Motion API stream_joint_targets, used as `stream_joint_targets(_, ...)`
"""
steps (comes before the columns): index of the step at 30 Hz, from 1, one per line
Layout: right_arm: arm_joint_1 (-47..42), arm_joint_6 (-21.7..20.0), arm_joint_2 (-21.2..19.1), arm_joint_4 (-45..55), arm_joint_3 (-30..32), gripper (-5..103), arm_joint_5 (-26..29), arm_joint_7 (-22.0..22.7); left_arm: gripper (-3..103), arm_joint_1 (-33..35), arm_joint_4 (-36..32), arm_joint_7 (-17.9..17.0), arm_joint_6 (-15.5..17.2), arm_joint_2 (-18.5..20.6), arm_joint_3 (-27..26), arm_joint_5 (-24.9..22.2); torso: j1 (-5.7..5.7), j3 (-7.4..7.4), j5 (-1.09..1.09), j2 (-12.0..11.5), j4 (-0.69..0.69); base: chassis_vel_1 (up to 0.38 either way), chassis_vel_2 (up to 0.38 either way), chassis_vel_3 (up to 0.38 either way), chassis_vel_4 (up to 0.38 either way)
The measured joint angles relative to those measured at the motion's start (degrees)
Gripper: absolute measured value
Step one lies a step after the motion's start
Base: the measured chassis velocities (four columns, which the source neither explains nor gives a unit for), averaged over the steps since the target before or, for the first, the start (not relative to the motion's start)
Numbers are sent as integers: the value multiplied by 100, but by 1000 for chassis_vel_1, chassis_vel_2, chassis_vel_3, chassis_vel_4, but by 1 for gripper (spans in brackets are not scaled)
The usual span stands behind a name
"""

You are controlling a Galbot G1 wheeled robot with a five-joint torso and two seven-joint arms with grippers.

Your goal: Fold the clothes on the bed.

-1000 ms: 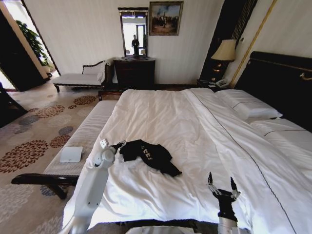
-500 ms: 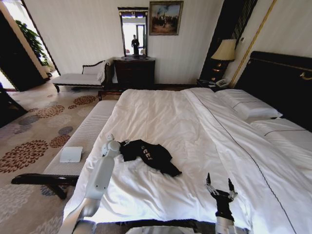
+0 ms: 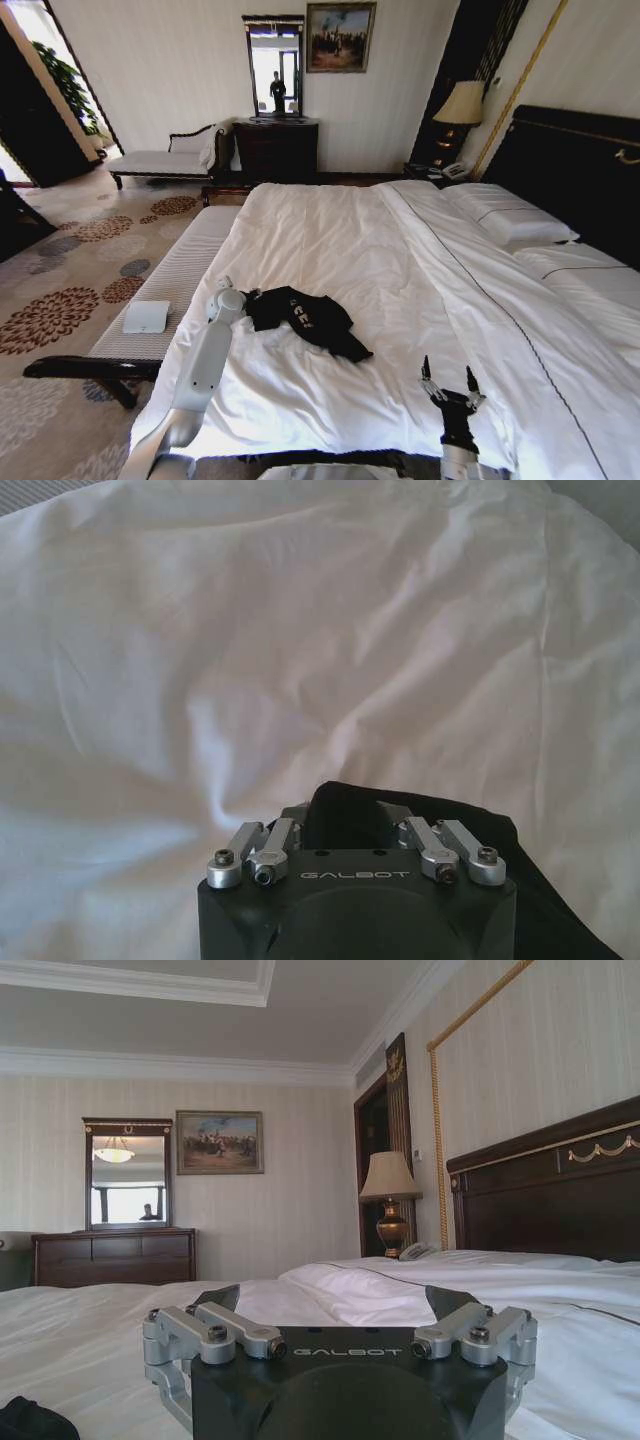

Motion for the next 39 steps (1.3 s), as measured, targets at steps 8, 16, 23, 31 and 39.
stream_joint_targets(8, -1, 22, -9, -14, -2, 100, -2, 30, 7, 205, -302, 73, -9, 71, -66, -18, 0, 0, 0, 1, 0, 0, 0, 0, 0)
stream_joint_targets(16, 19, 23, -72, -15, -37, 100, 33, 162, 0, 924, -1006, 666, -139, 360, -230, 285, 0, 0, -2, 1, 1, 0, 0, 0, 0)
stream_joint_targets(23, 60, -402, -406, 301, -319, 100, 751, 370, 0, 2237, -2148, 1925, -927, 1019, -675, 875, 0, -1, -1, 1, 1, 0, 0, 0, 0)
stream_joint_targets(31, 427, -775, -1113, 436, -693, 100, 1527, 428, 0, 3945, -3234, 2869, -1995, 1231, -1404, 1213, 0, -1, -1, 1, 2, 0, 0, 0, 0)
stream_joint_targets(39, 992, -1870, -2027, 1168, -1332, 100, 3449, 776, 0, 5220, -3981, 3214, -2444, 999, -1849, 2113, 0, -1, 1, 1, 0, 0, 0, 0, 0)
